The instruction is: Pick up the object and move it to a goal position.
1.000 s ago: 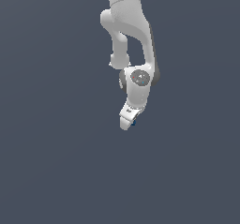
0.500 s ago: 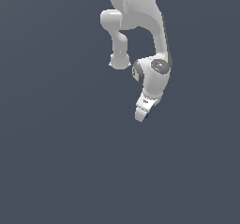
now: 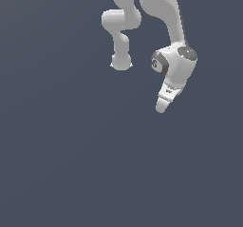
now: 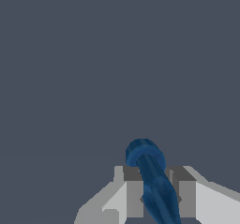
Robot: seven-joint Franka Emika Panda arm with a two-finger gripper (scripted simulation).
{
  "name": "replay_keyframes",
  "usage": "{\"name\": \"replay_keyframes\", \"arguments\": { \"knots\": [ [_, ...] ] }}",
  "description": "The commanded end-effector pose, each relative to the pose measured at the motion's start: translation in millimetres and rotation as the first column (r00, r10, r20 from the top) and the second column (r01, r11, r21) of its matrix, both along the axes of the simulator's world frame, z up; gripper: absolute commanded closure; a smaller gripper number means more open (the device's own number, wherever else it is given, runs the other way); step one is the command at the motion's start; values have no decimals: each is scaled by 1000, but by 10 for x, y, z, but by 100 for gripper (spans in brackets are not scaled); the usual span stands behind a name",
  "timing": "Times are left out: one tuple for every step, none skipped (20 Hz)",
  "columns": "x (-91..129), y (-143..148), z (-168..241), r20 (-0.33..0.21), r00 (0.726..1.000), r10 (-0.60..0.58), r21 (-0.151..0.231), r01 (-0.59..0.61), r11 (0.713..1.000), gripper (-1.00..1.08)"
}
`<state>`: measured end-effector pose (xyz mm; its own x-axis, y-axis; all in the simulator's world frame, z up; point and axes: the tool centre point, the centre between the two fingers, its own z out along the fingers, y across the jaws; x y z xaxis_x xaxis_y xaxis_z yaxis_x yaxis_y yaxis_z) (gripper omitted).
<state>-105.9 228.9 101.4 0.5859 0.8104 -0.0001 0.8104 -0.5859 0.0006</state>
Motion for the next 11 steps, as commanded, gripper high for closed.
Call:
{"name": "replay_keyframes", "arguments": {
  "knots": [
    [-49, 123, 46, 0, 1000, -2, 0, 2, 1000, 108],
    [-61, 156, 59, 0, 1000, -2, 0, 2, 1000, 108],
    [-70, 183, 68, 0, 1000, -2, 0, 2, 1000, 108],
    [-76, 203, 75, 0, 1000, -2, 0, 2, 1000, 108],
    [-79, 215, 79, 0, 1000, -2, 0, 2, 1000, 108],
    [-78, 220, 80, 0, 1000, -2, 0, 2, 1000, 108],
    [-74, 217, 78, 0, 1000, -2, 0, 2, 1000, 108],
    [-66, 207, 74, 0, 1000, -2, 0, 2, 1000, 108],
    [-57, 191, 69, 0, 1000, -2, 1, 2, 1000, 108],
    [-51, 181, 65, 0, 1000, -2, 1, 2, 1000, 108],
    [-49, 178, 64, 0, 1000, -2, 1, 2, 1000, 108]
  ]
}}
